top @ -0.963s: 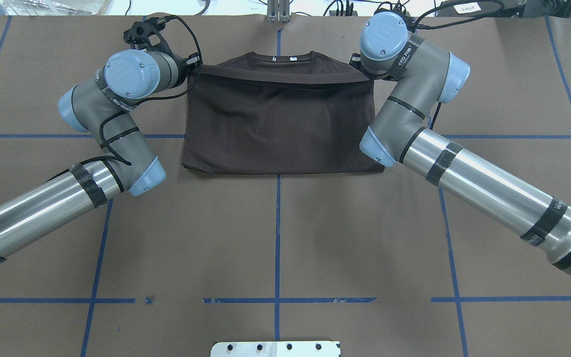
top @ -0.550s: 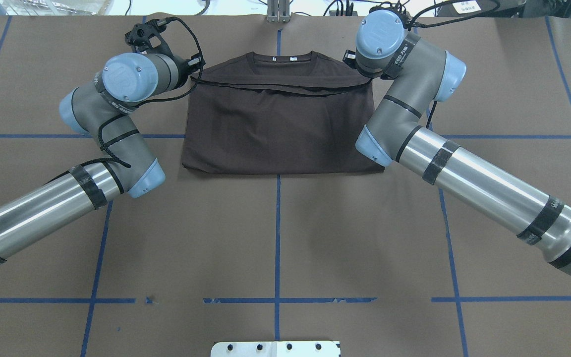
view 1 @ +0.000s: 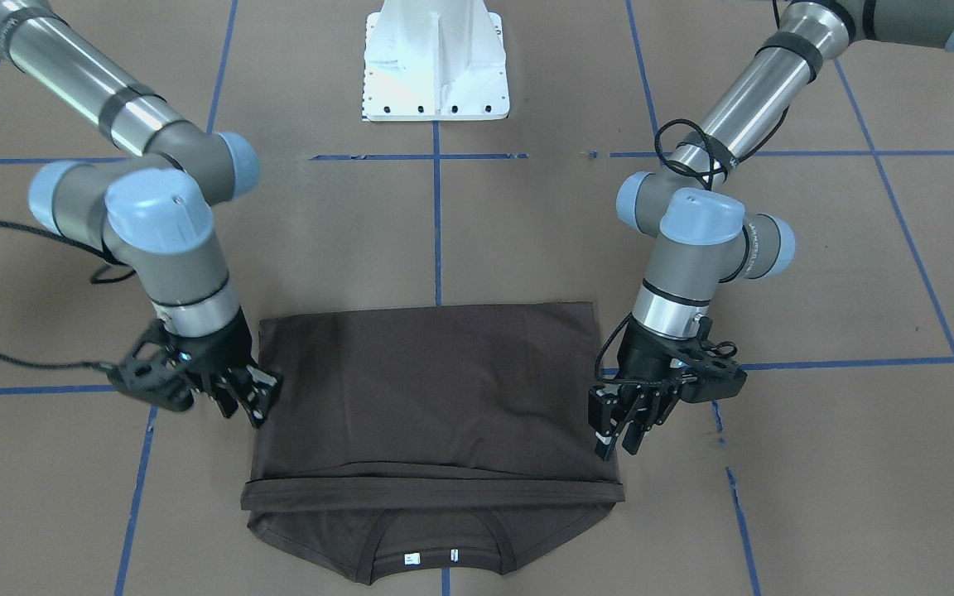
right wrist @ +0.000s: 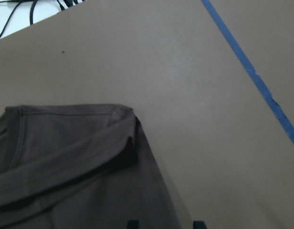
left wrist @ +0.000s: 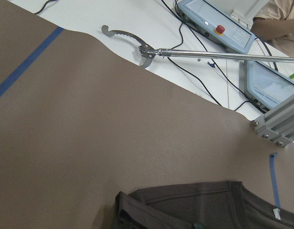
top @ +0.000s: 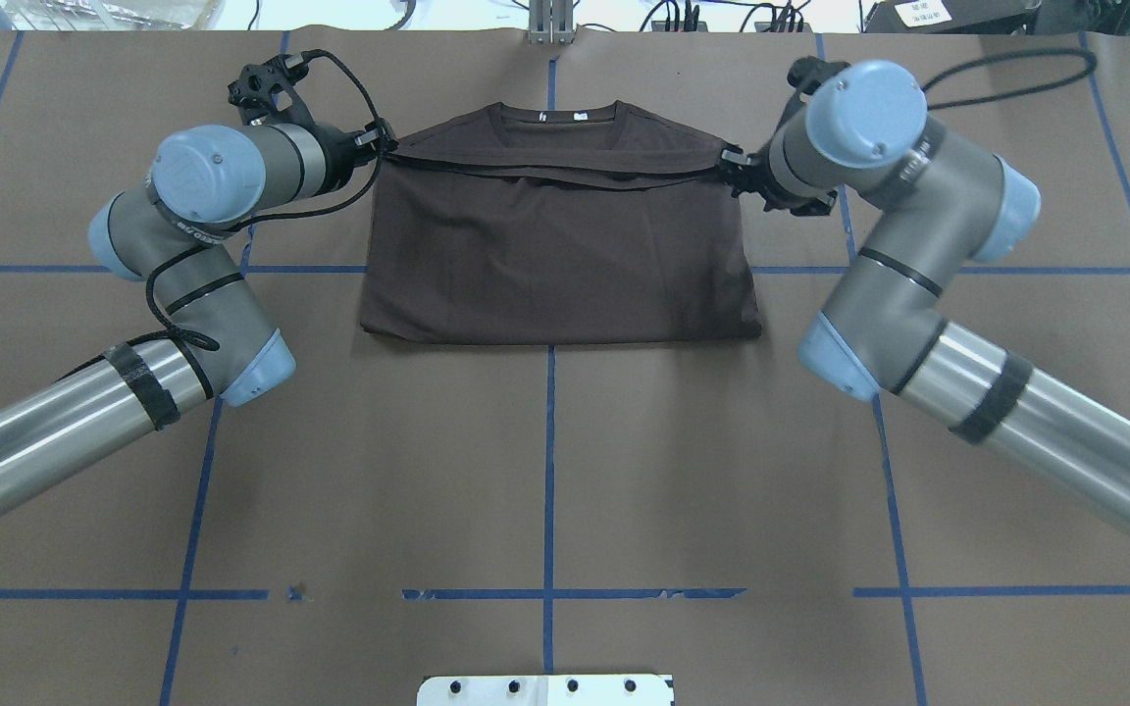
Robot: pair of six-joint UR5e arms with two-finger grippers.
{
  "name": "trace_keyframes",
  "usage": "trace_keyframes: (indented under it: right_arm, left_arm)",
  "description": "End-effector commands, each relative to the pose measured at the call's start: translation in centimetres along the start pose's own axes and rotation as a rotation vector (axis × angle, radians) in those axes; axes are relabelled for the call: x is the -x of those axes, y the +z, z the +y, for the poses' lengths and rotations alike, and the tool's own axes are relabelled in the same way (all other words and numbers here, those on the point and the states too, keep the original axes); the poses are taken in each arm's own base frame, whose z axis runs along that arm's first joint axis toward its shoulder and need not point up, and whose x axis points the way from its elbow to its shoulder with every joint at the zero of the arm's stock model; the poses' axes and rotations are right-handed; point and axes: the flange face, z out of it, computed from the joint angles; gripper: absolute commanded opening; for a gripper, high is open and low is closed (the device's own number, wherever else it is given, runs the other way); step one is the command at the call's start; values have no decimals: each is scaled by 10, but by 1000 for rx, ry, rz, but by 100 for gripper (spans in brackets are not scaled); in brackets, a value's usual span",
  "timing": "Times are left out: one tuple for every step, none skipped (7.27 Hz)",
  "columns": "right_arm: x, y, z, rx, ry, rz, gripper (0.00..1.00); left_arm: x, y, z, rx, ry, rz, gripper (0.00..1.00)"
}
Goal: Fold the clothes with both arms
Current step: 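Move the right gripper to the folded shirt's side edge and grasp it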
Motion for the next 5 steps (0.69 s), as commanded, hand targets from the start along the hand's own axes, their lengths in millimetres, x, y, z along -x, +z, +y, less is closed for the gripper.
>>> trace_keyframes:
  right_arm:
    - [-58,-31,78,58,99,-20,60]
    - [-64,-30,95,70,133,-13,61]
    - [-61,-26,102,58,147,-12,62]
    - [-56,-21,107,44,171,-11,63]
    - [-53,-16,108,45,197,-6,65]
  left_arm:
    - [14,-3,4,19,2,12,52]
    - [16,-3,4,17,0,10,52]
    - [17,-3,4,17,-1,9,52]
    - [18,-3,4,17,2,7,52]
    - [18,-3,5,19,1,7,53]
